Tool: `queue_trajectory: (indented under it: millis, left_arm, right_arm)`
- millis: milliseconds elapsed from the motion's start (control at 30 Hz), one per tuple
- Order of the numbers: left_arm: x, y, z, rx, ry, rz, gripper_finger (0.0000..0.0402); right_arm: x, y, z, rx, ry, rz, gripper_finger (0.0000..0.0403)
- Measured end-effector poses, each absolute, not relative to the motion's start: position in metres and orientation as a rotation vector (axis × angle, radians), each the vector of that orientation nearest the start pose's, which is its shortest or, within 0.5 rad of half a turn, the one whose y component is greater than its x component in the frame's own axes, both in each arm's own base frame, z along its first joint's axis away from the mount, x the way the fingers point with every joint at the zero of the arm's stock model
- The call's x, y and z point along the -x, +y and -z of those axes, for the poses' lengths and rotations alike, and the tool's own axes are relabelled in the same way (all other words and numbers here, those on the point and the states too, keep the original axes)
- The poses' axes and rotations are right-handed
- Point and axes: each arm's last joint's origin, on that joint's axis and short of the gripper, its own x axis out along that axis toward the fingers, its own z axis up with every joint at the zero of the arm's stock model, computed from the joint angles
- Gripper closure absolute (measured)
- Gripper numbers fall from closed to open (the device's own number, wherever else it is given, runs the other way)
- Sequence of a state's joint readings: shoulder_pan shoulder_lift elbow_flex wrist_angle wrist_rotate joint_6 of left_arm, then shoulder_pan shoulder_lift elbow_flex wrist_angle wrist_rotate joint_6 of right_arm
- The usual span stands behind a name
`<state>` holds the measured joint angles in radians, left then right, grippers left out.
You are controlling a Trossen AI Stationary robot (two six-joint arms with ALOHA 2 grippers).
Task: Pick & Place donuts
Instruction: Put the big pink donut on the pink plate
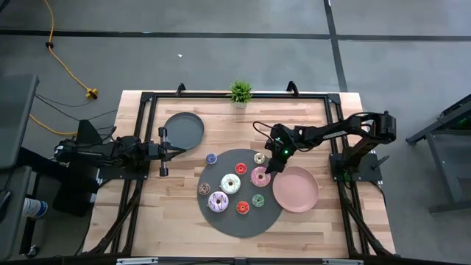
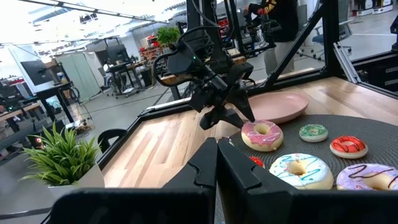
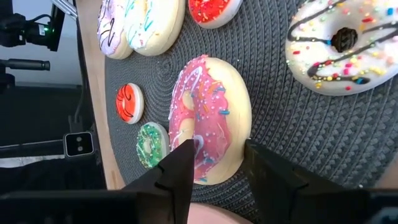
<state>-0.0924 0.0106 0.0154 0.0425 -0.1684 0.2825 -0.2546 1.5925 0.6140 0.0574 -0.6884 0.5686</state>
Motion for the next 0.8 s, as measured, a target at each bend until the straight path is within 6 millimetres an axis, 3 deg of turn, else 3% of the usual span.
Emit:
queue_trajectory:
  millis: [467, 800]
  left_arm:
    - [-0.0970, -0.0041, -0.1719, -0.276, -0.036, -0.082, 0.0401]
    - [-0.0969, -0.0041, -0.1721, -0.276, -0.036, -0.082, 0.0401]
  right_arm:
    - [-0.2632, -0.0494, -0.1263, -0.947, 0.932, -0.165, 0.0319]
    - [-0.2657, -0.0497, -0.1286, -0.950, 0.903, -0.187, 0.0324]
